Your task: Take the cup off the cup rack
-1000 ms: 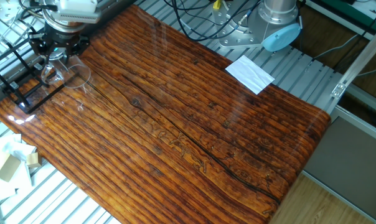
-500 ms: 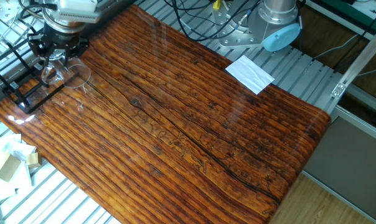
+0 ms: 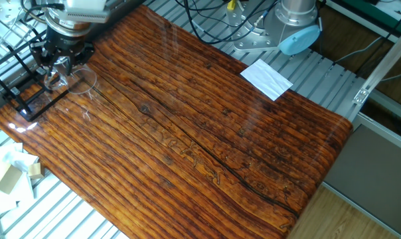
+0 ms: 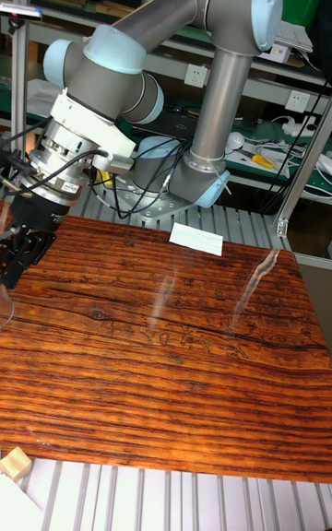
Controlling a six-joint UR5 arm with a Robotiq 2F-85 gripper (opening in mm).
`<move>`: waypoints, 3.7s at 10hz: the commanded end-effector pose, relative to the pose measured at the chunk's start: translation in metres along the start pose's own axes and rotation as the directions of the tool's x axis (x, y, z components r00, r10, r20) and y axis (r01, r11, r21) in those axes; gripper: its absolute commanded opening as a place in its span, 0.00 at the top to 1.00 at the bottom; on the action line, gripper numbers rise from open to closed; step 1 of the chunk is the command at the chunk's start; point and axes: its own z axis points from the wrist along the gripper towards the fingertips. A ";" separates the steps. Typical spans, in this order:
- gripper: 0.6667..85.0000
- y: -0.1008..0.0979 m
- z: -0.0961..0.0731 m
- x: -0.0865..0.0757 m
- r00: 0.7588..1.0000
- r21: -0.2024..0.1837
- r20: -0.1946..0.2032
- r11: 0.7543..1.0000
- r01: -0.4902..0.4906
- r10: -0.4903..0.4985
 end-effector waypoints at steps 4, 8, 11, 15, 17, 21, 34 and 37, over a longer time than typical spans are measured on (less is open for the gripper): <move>0.56 -0.004 0.010 0.018 0.999 -0.018 0.030 0.999 0.028 -0.028; 0.56 0.013 0.010 0.020 0.999 -0.090 0.035 0.995 -0.033 0.036; 0.56 0.022 0.004 0.025 0.999 -0.129 0.017 0.990 -0.047 0.050; 0.55 0.031 -0.006 0.024 0.997 -0.166 0.012 0.983 -0.072 0.075; 0.55 0.025 -0.024 0.019 0.998 -0.151 0.014 0.987 -0.050 0.053; 0.40 0.028 -0.033 0.005 0.996 -0.185 0.085 0.982 -0.021 0.037; 0.64 0.000 -0.009 0.010 0.996 -0.084 0.082 0.996 -0.020 0.027; 0.64 -0.006 -0.002 0.007 0.996 -0.057 0.088 0.998 -0.012 0.017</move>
